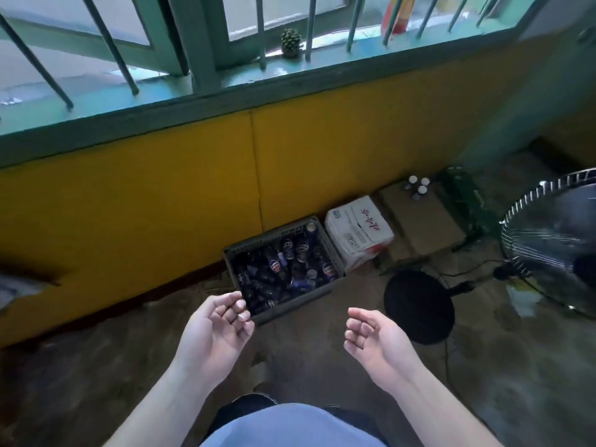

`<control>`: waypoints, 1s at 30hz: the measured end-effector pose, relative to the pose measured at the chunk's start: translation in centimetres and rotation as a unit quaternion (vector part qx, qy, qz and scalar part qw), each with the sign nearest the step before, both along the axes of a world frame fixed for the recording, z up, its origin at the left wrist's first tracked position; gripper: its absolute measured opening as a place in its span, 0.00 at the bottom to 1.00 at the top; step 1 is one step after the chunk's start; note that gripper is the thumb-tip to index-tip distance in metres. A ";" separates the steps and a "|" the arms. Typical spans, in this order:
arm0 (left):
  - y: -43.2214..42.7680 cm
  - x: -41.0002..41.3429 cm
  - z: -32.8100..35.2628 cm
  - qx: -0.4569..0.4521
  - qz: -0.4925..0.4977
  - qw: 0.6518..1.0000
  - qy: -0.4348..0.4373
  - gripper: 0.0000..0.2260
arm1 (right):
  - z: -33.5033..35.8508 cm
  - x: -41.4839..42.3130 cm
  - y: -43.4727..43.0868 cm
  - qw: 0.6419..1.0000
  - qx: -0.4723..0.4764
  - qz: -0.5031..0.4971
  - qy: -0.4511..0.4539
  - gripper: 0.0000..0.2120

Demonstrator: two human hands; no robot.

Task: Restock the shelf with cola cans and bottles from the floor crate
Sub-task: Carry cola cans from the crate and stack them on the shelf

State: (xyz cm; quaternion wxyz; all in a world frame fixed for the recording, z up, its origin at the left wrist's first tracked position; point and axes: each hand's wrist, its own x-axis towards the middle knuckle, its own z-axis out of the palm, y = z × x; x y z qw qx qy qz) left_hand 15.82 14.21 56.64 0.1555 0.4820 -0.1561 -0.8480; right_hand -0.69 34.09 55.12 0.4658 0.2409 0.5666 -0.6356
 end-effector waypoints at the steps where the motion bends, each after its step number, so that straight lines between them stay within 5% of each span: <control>1: -1.5 -1.2 -0.1 -0.001 -0.012 1.000 -0.002 0.05 | 0.5 -0.5 -1.3 1.000 -0.003 0.001 0.008 0.10; 7: -7.7 -10.4 1.1 -0.034 -0.086 0.995 0.030 0.05 | 2.7 -4.3 -7.4 0.997 -0.038 0.023 0.064 0.09; 14: -9.0 -18.3 -1.0 -0.005 -0.061 0.997 0.037 0.04 | -1.4 -11.1 -8.2 1.000 0.006 0.017 0.009 0.09; 24: -9.2 -22.2 -10.3 0.026 0.081 0.987 -0.134 0.08 | -11.6 -23.6 -8.0 0.982 0.114 0.141 -0.057 0.08; 30: -8.8 -24.6 -18.0 -0.054 0.038 0.965 -0.254 0.08 | -18.1 -28.0 -11.6 0.959 0.160 0.232 -0.010 0.09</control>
